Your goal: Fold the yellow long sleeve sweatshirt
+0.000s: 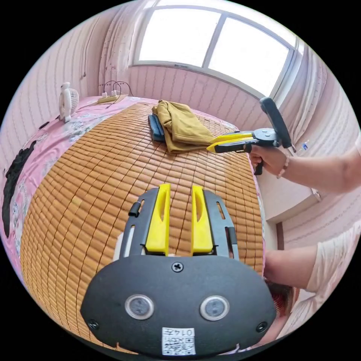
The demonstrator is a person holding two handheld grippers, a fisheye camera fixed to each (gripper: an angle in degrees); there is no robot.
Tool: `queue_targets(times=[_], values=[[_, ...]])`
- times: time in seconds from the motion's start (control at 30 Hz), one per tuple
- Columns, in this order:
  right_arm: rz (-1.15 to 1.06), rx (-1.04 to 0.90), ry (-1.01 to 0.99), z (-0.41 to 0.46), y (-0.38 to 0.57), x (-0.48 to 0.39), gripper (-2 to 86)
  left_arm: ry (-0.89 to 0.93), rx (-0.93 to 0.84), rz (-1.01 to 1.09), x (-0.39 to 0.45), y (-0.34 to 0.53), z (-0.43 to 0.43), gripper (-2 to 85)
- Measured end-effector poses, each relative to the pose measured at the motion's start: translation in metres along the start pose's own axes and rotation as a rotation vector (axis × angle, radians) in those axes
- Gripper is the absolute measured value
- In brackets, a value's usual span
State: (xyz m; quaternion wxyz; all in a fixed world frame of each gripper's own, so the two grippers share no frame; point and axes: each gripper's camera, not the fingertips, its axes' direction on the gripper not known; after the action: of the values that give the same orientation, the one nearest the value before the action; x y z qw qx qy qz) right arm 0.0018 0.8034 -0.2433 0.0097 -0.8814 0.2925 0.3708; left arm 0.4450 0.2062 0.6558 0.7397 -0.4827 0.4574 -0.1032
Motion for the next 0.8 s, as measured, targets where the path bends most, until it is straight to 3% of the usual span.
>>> queue_targets(times=[0.17,0.27,0.37,0.47,0.67,0.8], values=[[0.12,0.018,0.021,0.031,-0.064,0.035,18.2,-0.017,-0.025,-0.051,-0.023,-0.094,0.098,11.2],[0.18,-0.103,0.092,0.051,-0.09,0.053,13.3,-0.03,-0.051,-0.085,-0.034,-0.135,0.14,11.6],[0.053,-0.147,0.07,0.039,-0.096,0.07,7.3,0.043,-0.109,-0.179,-0.046,-0.17,0.171,8.4],[0.042,-0.042,-0.064,-0.016,-0.086,0.105,4.5,0.024,-0.229,-0.225,-0.055,-0.193,0.191,2.4],[0.077,0.243,-0.133,-0.18,-0.05,0.13,2.9,0.089,-0.015,-0.057,-0.051,-0.192,0.095,-0.3],[0.018,0.309,-0.332,-0.259,0.001,0.091,2.6,0.071,0.113,0.126,-0.036,-0.118,-0.048,-0.4]])
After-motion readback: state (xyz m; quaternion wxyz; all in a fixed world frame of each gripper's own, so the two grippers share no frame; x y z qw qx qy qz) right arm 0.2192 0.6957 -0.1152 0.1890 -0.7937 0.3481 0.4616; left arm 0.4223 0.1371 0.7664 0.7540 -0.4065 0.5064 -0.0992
